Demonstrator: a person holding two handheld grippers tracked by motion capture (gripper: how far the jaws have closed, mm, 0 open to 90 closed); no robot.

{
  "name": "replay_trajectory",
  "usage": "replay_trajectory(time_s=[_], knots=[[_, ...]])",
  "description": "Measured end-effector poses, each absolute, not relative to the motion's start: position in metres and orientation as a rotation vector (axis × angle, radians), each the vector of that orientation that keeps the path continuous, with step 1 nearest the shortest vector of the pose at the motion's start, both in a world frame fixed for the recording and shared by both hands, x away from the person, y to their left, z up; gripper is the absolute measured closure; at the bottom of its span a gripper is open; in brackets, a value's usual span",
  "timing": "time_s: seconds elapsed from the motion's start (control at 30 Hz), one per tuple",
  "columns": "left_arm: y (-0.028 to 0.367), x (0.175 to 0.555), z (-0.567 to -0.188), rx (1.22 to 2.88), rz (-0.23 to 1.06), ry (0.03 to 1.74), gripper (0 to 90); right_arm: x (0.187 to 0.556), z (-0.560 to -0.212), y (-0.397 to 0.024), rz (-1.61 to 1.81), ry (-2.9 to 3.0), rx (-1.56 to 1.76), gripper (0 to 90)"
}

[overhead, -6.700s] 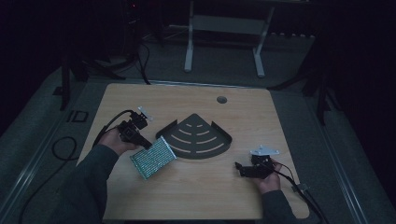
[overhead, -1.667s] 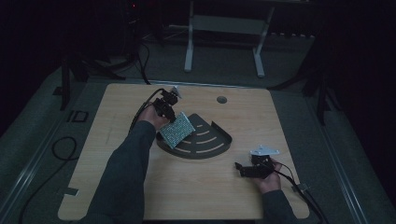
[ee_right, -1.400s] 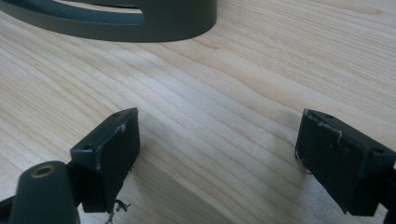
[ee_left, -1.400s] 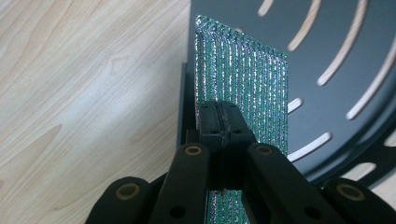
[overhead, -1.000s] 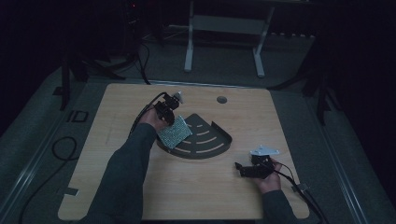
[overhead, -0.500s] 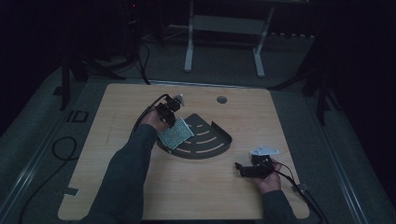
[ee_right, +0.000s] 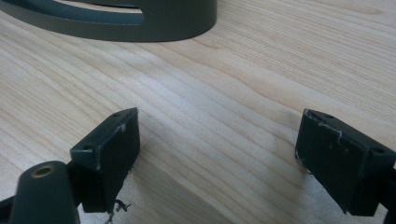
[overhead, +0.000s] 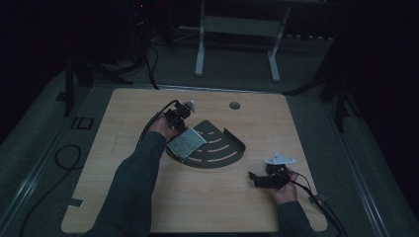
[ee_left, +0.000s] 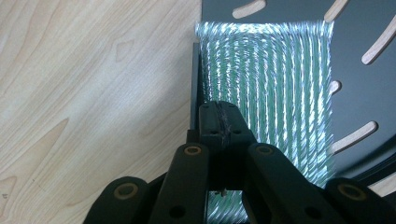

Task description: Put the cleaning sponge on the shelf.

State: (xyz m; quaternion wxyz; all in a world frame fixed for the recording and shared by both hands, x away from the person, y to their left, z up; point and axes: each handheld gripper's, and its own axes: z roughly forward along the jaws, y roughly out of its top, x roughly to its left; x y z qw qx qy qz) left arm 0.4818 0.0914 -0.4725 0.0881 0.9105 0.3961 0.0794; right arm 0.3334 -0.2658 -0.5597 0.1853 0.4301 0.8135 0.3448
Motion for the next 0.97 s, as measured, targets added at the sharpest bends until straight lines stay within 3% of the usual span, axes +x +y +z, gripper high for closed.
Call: replay_trajectory(time_s=[0.27,0.57,0.97], knots=[[0.095,0.48,-0.471,2.685,0.224,1.179,89.1,0.333,-0.56,-0.266,0.972,2.292,1.211,13.5],[0.112,0.473,-0.456,2.591,0.179,1.188,70.4,0.333,-0.56,-0.266,0.971,2.292,1.212,13.5],[0.173,0.423,-0.449,2.402,0.296,1.275,55.4,0.333,-0.56,-0.266,0.973,2.293,1.209,13.6]])
